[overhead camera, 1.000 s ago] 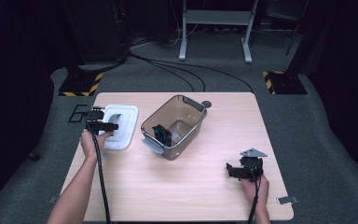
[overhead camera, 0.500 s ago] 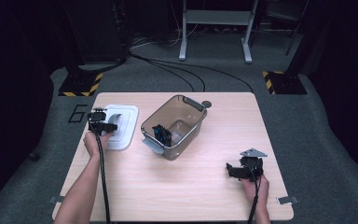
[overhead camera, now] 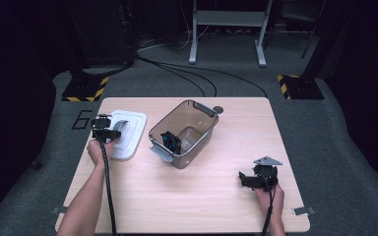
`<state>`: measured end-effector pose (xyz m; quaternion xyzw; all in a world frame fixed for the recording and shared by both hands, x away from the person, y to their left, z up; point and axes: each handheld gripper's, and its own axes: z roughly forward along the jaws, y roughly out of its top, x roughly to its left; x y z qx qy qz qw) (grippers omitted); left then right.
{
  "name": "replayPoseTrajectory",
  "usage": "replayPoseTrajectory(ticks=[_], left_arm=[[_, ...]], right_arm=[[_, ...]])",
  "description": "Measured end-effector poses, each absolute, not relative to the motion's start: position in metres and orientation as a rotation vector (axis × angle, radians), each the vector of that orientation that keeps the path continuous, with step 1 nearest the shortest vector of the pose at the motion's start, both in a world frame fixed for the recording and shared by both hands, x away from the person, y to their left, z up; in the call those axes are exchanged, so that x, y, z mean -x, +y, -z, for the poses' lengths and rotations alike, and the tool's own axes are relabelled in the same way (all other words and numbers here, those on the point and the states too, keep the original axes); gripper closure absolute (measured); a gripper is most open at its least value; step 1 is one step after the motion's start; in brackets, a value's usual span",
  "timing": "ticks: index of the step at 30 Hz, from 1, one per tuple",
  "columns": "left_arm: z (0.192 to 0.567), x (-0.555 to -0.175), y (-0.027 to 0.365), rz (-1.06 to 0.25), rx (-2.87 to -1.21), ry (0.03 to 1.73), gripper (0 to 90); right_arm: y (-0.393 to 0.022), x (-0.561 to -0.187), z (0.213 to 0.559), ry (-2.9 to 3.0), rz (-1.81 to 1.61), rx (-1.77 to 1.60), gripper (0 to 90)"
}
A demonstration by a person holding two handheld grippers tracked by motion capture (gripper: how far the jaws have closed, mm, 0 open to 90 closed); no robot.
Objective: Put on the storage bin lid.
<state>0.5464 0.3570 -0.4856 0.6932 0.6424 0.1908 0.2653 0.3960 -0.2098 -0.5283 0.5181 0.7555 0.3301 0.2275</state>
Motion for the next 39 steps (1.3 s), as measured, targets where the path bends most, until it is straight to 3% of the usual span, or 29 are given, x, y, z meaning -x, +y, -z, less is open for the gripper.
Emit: replayPoseTrajectory(ticks=[23, 39], left_arm=[[0.424, -0.514, 0.351, -0.544, -1.949, 1.53, 66.8], [0.353, -0.503, 0.334, -0.546, -1.997, 1.389, 66.8]], right_arm=[[-0.21, -0.396, 0.528, 2.098, -0.913, -1.413, 7.9], [-0.209, -0.396, 0.528, 2.093, -0.911, -1.416, 7.9]])
